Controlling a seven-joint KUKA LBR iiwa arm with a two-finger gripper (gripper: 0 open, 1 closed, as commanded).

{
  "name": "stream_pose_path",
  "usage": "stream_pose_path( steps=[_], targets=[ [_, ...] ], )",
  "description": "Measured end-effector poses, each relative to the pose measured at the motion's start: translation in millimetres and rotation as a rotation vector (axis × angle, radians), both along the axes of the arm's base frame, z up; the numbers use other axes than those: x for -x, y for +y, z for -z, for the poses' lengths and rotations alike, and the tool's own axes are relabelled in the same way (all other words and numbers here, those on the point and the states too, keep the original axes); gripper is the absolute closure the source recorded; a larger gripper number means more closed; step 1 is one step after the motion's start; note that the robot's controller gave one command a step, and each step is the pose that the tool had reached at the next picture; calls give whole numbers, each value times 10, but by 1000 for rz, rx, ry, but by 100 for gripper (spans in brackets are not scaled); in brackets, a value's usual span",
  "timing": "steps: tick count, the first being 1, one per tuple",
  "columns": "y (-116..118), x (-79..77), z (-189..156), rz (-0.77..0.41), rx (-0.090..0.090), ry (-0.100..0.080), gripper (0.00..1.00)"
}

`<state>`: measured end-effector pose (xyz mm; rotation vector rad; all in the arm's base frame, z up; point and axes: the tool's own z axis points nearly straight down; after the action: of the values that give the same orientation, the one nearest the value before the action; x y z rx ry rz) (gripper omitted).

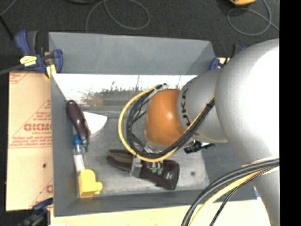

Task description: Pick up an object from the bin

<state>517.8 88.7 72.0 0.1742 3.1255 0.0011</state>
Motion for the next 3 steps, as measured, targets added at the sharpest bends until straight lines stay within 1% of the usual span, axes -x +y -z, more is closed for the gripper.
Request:
stream_pose_path(
  steps=[1,2,3],
  targets=[
    [-1,0,-10,0,0,-1,100],
    [-5,14,-79,-1,1,4,100],
    [-6,18,-265,-1,0,5,100]
  ],
)
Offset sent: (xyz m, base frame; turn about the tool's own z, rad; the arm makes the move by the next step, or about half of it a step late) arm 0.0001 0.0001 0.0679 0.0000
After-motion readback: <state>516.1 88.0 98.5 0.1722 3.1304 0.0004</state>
